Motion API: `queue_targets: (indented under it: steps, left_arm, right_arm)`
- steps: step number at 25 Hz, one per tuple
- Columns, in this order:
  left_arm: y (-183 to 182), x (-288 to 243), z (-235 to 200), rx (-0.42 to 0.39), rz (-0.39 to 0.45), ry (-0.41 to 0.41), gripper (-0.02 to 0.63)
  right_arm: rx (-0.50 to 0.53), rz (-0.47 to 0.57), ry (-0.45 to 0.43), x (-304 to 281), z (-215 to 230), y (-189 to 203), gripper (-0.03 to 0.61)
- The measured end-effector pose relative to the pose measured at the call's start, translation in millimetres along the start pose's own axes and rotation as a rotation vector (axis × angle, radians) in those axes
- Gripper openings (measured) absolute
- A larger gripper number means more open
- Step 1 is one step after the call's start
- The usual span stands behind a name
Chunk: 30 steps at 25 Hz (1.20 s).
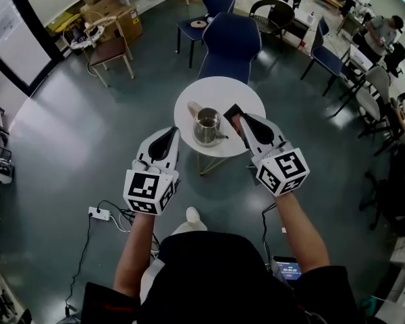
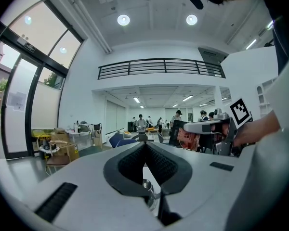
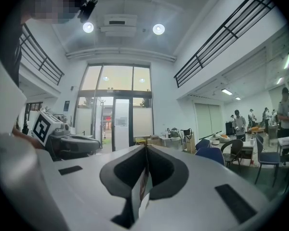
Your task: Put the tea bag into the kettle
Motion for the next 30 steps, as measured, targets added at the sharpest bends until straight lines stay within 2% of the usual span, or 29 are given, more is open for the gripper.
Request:
queue_targets:
  steps: [16, 30]
  left_arm:
    - [-0.6, -26.5, -75.0, 0.019, -0.005, 0.057, 0.015]
    - [20.0, -48.5, -87.9, 0.051, -0.035, 0.040, 0.015]
  right_arm:
    - [0.013, -0.037, 0.036, -75.9, -6.0, -3.2, 0.020]
    - [0.001, -0.090, 0.026, -105.2, 14.2, 24.9, 0.020]
Point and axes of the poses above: the fingertips, and each gripper's own axes: x backward along the fingers, z to its right, y out of its underside, the point moved 7 cm from there along x, backward along the fingers, and after that the axes turned 8 degrees about y, right-handed, at the moved point
